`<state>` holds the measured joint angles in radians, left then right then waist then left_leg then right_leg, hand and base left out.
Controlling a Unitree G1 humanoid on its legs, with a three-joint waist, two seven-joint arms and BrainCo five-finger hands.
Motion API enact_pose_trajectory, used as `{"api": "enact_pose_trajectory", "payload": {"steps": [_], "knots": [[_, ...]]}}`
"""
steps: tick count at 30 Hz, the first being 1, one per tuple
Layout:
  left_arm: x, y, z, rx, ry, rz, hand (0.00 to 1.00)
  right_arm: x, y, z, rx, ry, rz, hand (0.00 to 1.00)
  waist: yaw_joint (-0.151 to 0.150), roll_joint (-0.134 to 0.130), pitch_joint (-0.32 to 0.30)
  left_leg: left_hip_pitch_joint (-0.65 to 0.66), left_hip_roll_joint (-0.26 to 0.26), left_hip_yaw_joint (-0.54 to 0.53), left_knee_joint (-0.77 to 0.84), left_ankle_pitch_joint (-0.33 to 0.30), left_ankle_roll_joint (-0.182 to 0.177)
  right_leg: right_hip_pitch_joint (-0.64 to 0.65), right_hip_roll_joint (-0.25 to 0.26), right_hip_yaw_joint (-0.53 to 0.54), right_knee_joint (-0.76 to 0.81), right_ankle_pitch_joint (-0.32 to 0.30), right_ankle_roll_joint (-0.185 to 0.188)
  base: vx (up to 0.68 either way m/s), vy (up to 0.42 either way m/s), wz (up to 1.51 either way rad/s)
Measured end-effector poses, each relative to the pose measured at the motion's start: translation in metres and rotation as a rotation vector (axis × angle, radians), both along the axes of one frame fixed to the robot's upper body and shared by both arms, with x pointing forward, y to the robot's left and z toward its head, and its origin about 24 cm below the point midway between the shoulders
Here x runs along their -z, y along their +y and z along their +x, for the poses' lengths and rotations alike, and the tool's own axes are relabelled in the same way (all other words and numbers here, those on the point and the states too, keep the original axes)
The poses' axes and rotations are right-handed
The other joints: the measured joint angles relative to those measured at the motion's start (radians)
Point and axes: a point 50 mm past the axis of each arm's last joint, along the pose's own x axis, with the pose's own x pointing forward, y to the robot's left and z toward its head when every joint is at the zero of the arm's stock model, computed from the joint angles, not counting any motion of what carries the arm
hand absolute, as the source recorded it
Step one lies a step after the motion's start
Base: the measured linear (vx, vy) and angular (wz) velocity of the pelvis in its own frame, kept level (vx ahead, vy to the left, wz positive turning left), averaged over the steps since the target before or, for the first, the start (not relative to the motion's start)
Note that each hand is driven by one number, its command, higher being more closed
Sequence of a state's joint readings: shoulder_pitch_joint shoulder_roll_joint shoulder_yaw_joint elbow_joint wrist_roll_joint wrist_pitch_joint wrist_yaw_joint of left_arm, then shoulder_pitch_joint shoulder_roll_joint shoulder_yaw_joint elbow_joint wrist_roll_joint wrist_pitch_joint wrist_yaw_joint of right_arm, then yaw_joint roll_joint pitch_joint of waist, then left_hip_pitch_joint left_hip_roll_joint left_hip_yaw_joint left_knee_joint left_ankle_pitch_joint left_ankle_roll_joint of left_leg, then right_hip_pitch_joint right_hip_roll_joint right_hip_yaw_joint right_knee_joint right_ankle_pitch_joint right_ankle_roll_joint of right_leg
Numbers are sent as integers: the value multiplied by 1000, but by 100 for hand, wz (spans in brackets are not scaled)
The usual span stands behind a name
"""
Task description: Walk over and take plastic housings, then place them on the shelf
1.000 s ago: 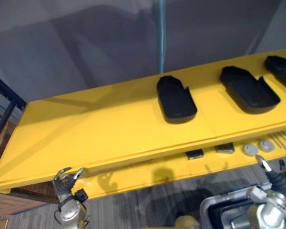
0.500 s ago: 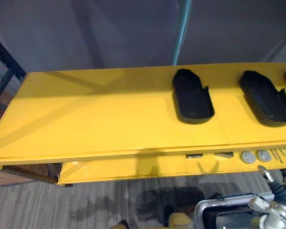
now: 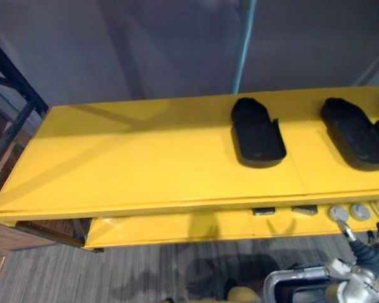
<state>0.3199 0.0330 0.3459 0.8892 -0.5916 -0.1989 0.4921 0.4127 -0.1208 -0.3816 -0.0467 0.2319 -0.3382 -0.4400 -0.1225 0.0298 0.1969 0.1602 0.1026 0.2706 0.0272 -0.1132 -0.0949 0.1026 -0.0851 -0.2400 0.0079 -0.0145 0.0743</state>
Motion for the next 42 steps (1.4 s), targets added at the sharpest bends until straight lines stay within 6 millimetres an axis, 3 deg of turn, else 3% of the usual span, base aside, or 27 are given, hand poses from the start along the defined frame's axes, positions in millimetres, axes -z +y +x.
{"api": "enact_pose_trajectory", "payload": {"steps": [3,6,10,14,18,22,24,25,27,28,29,31,32,33,34,36,38,42], "knots": [[9,-15,-1,101,-43,-136,0,-2,-1,1,0,-5,-14,0,-1,-5,-5,7,1,19,-1,0,0,-8,3,24,2,3,-2,-37,0,-21],[12,-18,0,186,-69,-208,0,-2,-3,1,6,1,-23,0,-2,4,-9,13,3,47,-5,-1,0,-19,8,51,1,9,-4,-17,3,-28],[11,-7,1,326,-50,-213,0,-4,-12,-2,80,10,-47,0,-30,11,-15,15,14,99,-9,-4,-6,-45,24,95,0,19,-11,0,-14,-29],[13,-9,-1,482,22,-237,0,-7,-23,-12,144,9,-62,0,-61,20,-20,50,32,193,-8,-17,-24,-70,55,178,4,34,-21,25,-19,-71],[13,-16,25,620,-6,-241,0,-4,-33,-48,229,58,-80,0,-118,16,-21,83,48,289,0,-33,-40,-79,83,252,10,36,-24,-24,-29,-61],[10,-18,59,720,-67,-226,0,7,-30,-82,277,88,-53,0,-171,13,-23,85,50,326,4,-35,-40,-100,90,282,23,38,-25,-48,-24,-30],[8,-19,68,731,-88,-215,0,11,-25,-87,253,87,-38,0,-169,11,-22,82,52,343,17,-41,-40,-120,97,306,37,37,-25,-68,-19,-38],[8,-18,69,724,-91,-212,0,11,-22,-84,216,67,-34,0,-165,9,-21,73,51,334,63,-53,-30,-139,100,336,41,32,-27,-96,-17,-66],[8,-15,63,679,-88,-208,0,8,-13,-62,98,7,-44,0,-143,-26,-10,-13,58,200,254,-88,44,-179,104,400,77,25,-36,-82,-45,-99],[9,-17,57,643,-91,-218,0,1,-10,-43,-1,-37,-74,0,-113,-27,-4,-102,49,52,385,-140,107,-209,107,464,88,30,-45,-88,23,-149],[11,-22,48,600,-95,-236,0,-8,-11,-21,-96,-78,-111,0,-88,-13,10,-145,21,-83,428,-195,114,-235,127,510,89,43,-63,-108,94,-161],[12,-27,34,549,-90,-246,0,-28,-13,8,-201,-143,-181,0,-46,25,34,-158,15,-174,408,-231,98,-271,156,523,90,80,-44,-163,180,-135],[13,-27,31,542,-84,-244,0,-34,-13,13,-217,-165,-198,0,-45,34,34,-159,14,-181,382,-252,84,-283,156,525,87,91,-32,-185,214,-57],[12,-25,36,541,-90,-226,0,-46,-11,24,-231,-230,-215,0,-49,28,55,-158,1,-174,331,-259,49,-304,140,520,85,109,-9,-177,178,4],[11,-21,39,543,-93,-211,0,-54,-8,31,-242,-270,-221,0,-53,5,81,-161,-31,-168,311,-238,60,-312,107,523,81,119,6,-112,99,16],[11,-21,37,541,-84,-214,0,-64,-6,40,-268,-308,-227,0,-49,-12,107,-162,-50,-165,309,-233,64,-310,82,516,74,124,13,-104,95,5],[12,-21,32,535,-78,-222,0,-67,-5,43,-275,-325,-211,0,-40,-13,108,-160,-59,-171,295,-226,65,-309,70,507,68,128,18,-20,106,12],[8,-21,42,525,-167,-201,0,-76,6,60,-373,-396,-183,0,-21,12,123,-163,-60,-192,270,-212,61,-310,57,485,48,138,32,81,47,13]]}}
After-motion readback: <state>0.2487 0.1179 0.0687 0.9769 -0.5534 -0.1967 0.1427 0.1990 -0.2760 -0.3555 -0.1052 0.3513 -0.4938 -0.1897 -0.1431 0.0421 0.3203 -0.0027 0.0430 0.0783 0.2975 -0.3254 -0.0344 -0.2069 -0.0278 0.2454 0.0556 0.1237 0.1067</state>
